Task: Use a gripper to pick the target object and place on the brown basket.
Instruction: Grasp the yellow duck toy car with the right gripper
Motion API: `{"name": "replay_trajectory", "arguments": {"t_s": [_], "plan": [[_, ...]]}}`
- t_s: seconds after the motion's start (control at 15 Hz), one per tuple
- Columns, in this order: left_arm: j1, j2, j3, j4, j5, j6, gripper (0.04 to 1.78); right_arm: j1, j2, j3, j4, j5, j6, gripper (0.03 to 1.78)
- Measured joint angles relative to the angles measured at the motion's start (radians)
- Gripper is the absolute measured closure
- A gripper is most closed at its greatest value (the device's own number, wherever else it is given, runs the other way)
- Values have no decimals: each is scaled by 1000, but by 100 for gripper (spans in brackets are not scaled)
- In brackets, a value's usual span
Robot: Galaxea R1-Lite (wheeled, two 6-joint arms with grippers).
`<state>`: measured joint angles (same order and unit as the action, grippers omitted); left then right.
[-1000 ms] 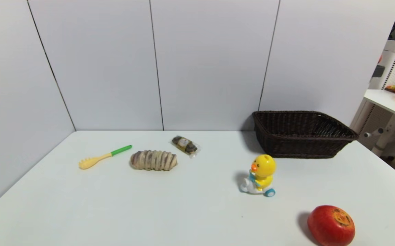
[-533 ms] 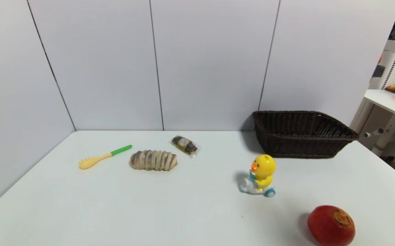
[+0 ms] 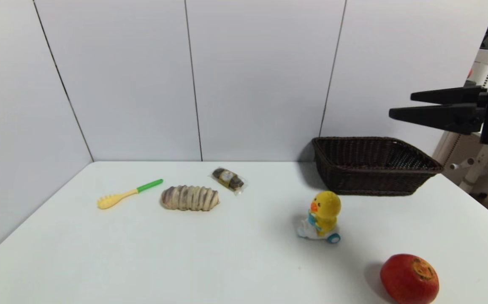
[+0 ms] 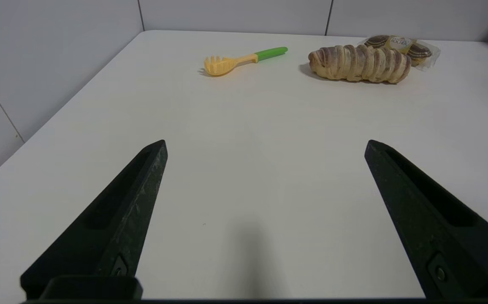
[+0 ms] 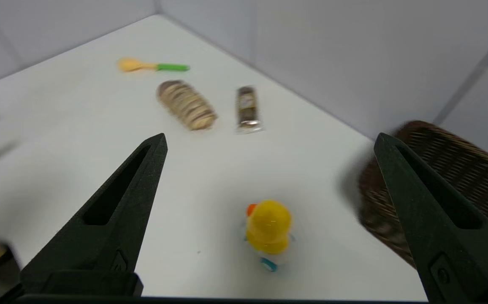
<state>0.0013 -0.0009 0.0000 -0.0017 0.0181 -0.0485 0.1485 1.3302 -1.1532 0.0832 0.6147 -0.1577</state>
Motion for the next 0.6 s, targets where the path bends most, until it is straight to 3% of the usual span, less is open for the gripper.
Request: {"name": "replay_trajectory", "arguments": {"t_s": [0.13,0.27,0.4,0.6], "plan": [[0,0,0,0,0,0,13,-10,57,18,1,162,-80,12],[0,0,0,0,0,0,13,-15,116,62,-7,283,-160,12],[0,0,0,0,0,0,13,-18,167,119,-15,336,-229,12],[0,0,0,0,0,0,13,-27,245,175,-32,380,-317,12]]}}
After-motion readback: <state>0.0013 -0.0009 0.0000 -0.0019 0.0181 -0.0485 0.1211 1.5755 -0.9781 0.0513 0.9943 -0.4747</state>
